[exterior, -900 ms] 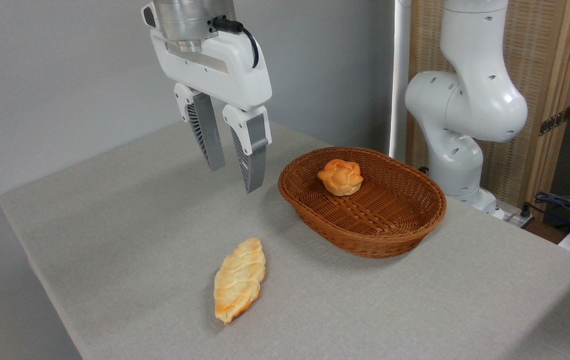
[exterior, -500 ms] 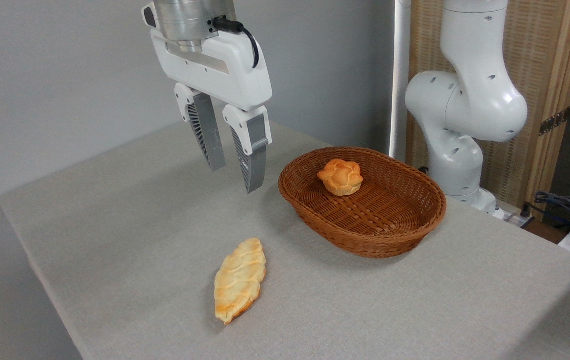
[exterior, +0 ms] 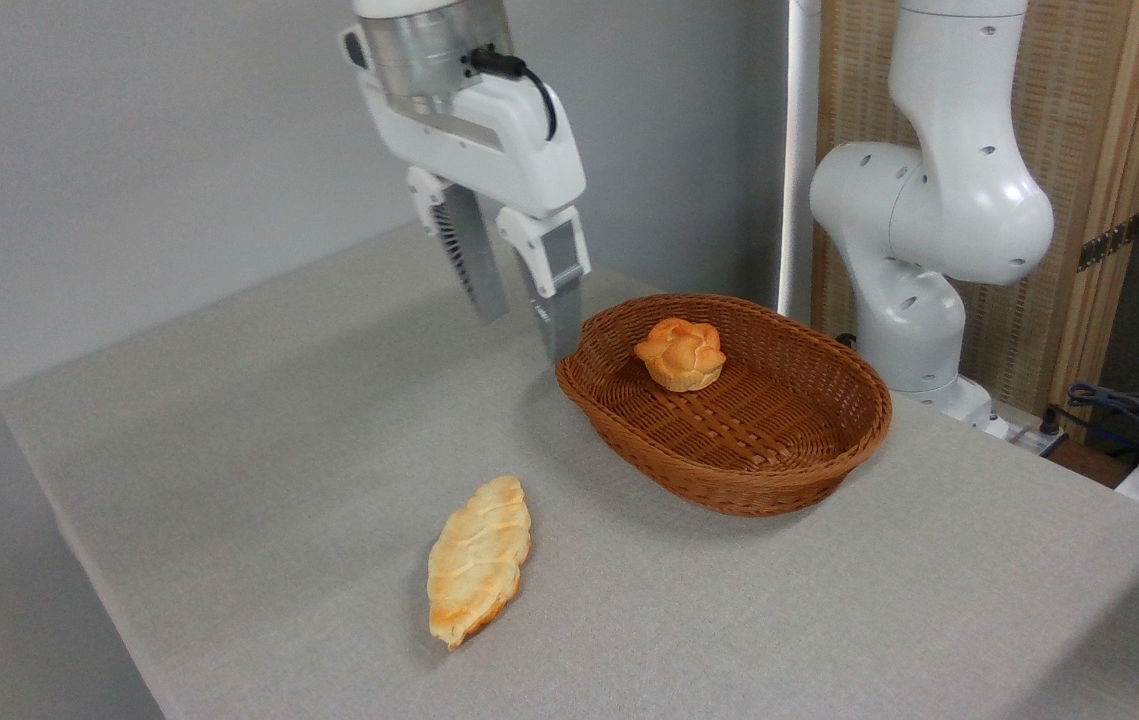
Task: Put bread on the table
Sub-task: 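Move the open gripper toward the round bun in the wicker basket, then lower the gripper into the basket and close it on the round bun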
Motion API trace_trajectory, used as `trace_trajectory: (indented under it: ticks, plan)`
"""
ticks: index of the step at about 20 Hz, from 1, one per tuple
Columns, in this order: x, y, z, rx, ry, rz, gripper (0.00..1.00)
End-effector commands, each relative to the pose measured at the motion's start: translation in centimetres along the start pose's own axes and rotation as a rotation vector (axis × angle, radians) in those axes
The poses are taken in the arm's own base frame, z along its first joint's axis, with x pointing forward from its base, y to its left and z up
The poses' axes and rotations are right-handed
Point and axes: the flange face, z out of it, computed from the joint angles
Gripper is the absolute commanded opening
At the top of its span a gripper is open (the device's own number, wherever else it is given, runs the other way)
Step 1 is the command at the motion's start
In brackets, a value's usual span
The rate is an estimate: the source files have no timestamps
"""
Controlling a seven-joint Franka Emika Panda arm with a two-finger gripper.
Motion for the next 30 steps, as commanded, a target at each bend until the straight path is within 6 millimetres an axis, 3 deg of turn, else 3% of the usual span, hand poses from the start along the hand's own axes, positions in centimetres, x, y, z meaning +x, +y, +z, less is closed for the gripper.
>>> trace_trajectory:
  ticks: [1,2,4,7,11,19,25,28,30]
  plan:
    - [-2.6,5.9,2.5,-0.021,-0.029,0.076,1.0]
    - [-4.0,7.4,4.1,-0.034,-0.048,0.116,1.0]
    - [-4.8,10.0,7.0,-0.063,-0.091,0.19,1.0]
    - [-4.1,12.9,11.1,-0.113,-0.171,0.258,1.0]
    - [-4.1,14.3,14.8,-0.209,-0.174,0.26,1.0]
    - [-4.1,15.0,18.8,-0.252,-0.157,0.249,1.0]
    - [-4.0,15.1,19.8,-0.262,-0.142,0.245,0.97]
    - [-4.0,15.0,19.9,-0.261,-0.143,0.246,0.52]
    - [-4.0,14.9,19.9,-0.261,-0.141,0.245,0.3]
